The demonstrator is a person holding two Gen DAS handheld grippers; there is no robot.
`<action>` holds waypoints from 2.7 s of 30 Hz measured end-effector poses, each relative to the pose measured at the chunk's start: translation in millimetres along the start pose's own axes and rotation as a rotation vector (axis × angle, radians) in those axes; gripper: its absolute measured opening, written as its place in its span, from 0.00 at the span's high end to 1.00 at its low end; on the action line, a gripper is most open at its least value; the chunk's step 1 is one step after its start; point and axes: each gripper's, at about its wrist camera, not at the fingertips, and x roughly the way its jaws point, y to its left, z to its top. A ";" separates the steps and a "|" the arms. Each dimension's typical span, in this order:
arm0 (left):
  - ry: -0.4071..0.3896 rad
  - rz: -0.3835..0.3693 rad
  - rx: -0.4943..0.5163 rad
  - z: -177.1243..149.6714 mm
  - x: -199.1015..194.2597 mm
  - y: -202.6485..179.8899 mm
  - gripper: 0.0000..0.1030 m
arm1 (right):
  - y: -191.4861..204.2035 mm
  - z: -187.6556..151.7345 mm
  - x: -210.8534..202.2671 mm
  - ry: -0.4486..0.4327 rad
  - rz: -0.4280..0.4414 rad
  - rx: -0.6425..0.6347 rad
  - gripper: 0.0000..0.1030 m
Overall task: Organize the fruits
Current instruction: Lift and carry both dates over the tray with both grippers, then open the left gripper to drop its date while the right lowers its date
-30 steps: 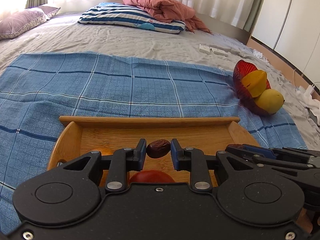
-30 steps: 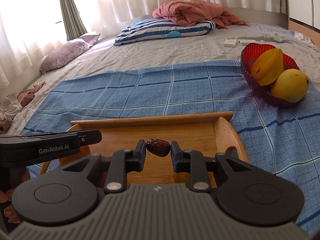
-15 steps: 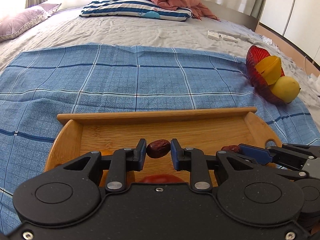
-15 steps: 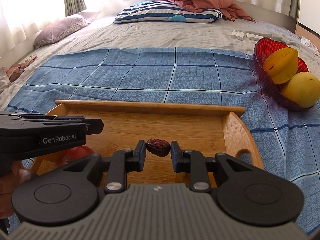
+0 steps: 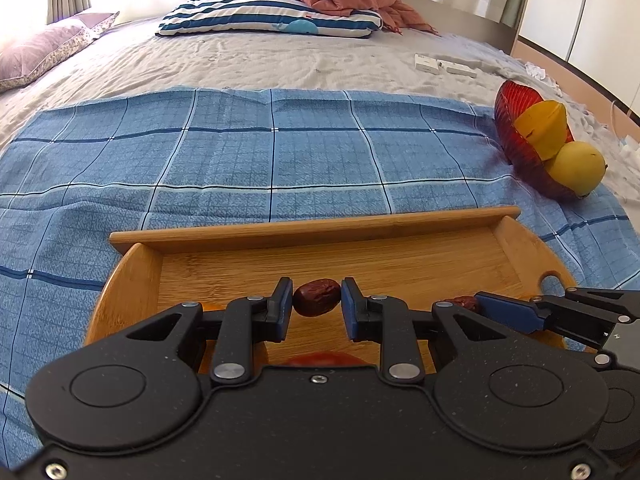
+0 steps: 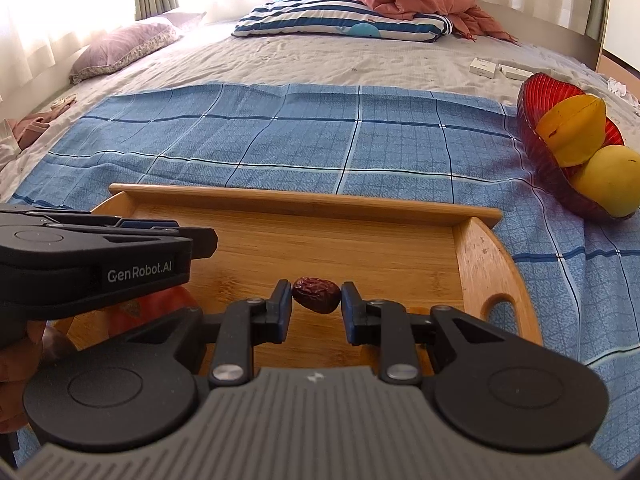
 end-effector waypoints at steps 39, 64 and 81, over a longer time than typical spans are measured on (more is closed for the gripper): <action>0.054 0.013 0.052 14.1 30.9 -9.1 0.75 | 11.9 -4.2 8.7 0.039 0.006 -0.077 0.70; 0.038 0.075 0.022 19.4 12.3 -0.9 0.56 | 5.2 -4.2 3.6 0.027 0.031 -0.029 0.53; -0.082 0.127 -0.004 10.5 -52.6 8.1 0.22 | 2.1 -1.9 -36.0 -0.056 0.016 0.023 0.41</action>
